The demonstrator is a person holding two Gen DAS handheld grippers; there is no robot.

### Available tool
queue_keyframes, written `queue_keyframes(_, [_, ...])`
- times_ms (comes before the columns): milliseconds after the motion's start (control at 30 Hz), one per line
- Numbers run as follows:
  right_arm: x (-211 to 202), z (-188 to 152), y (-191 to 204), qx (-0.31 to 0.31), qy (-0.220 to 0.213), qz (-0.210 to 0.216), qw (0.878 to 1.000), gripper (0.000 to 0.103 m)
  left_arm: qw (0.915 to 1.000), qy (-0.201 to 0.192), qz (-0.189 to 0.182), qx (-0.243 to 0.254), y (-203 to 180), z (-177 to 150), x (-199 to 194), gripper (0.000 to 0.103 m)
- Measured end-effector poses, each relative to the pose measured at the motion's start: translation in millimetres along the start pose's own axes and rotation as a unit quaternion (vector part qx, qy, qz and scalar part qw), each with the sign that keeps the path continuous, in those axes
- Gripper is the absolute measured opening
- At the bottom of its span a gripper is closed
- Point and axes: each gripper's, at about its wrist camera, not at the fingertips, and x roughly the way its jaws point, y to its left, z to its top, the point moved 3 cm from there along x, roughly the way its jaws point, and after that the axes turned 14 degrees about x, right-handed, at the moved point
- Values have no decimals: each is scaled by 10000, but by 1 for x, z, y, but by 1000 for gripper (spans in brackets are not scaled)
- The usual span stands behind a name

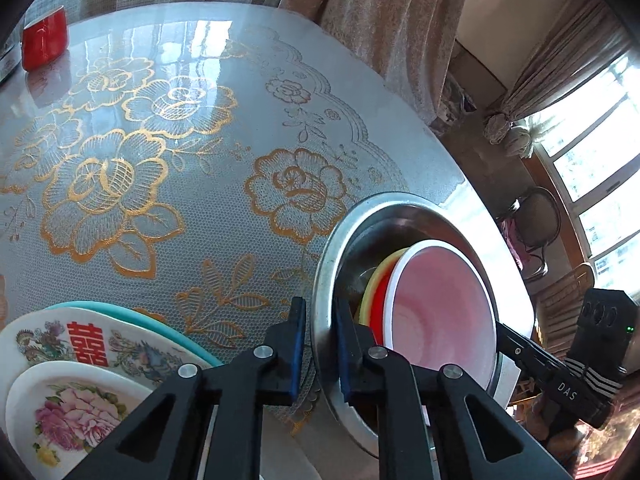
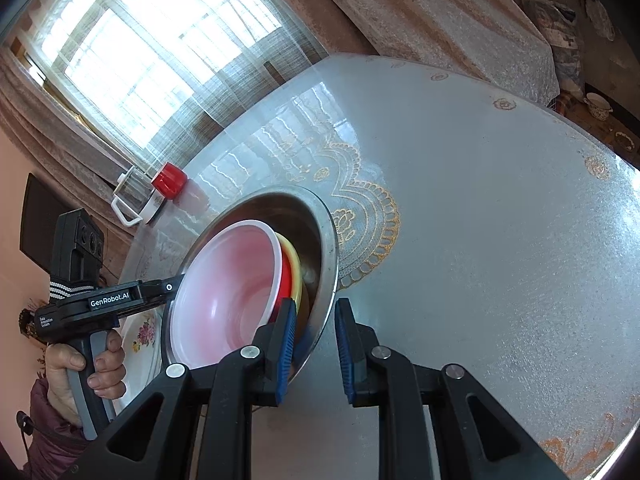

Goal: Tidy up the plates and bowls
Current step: 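Lift the steel bowl with nested bowls and carry it over the plate stack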

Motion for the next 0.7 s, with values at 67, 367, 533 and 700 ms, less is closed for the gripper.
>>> queue_keyframes(67, [0,-2,2,-106,-43,-29,9999,20,9989,-70,385,267,-12,-3,-4,12])
queue_keyframes(367, [1,-2,-2,-3,75,115,9999,21,9945,-318,949,319,-32,-26,-15,15])
queue_keyframes(533, [-1,-5,-2,-69,54,28,10000,22,9927,-457,1068,316,-39,-36,-23,16])
queue_keyframes(700, [-6,-10,-3,-132,39,-22,9999,22,9908,-582,1161,382,-49,-43,-28,16])
